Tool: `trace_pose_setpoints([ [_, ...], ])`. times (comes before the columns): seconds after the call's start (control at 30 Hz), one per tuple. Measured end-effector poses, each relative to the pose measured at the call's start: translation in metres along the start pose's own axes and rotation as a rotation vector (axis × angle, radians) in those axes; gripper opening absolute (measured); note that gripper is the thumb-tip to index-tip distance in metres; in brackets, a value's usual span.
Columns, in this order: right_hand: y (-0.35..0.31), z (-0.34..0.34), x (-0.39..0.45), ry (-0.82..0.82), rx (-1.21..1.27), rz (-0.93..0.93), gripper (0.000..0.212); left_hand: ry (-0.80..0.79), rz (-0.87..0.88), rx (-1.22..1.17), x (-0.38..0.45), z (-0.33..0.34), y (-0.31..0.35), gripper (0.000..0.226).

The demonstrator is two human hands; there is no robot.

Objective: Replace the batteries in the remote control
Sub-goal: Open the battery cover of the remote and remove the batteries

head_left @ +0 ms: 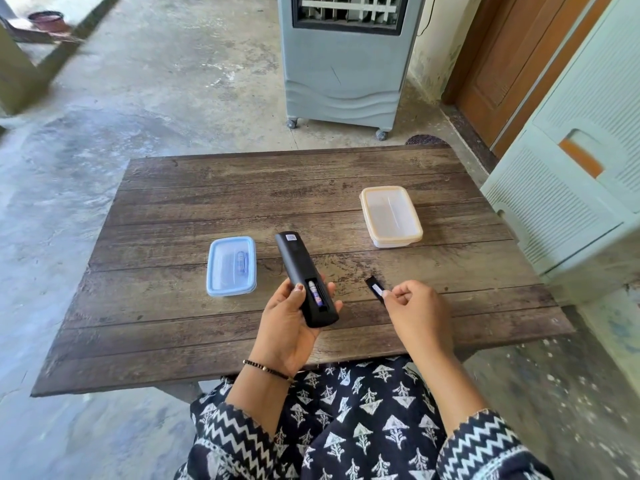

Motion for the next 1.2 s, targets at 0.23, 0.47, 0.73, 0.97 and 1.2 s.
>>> trace_pose_setpoints([
  [0.23,-0.007,0.001,-0.002,-0.024,-0.247,-0.081,0.026,-0.035,-0.012,0.018,-0.001,0.000,0.000,0.034],
  [0.47,-0.047,-0.010,-0.024,-0.032,-0.020,-0.665,0.018,-0.078,-0.013,0.046,0.000,-0.001,0.002,0.032],
  [0.73,-0.065,0.001,-0.024,-0.215,-0.134,-0.929,0.012,-0.119,-0.003,0.129,-0.003,-0.001,0.000,0.033],
  [0.97,-0.079,-0.008,-0.023,-0.279,-0.253,-1.056,0.010,-0.132,0.018,0.147,-0.004,-0.001,0.002,0.034],
  [1.2,-0.096,-0.017,-0.017,-0.400,-0.408,-1.152,0.021,-0.154,-0.009,0.117,-0.008,0.000,0.005,0.034],
])
Point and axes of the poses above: each hand's wrist, its own x-axis towards the middle knuckle, its own z-axis out of the palm, y = z × x, the point moved 2 cm from there along x, towards the middle knuckle, and after that the axes turned 2 degrees about z, right-handed, at the moved point
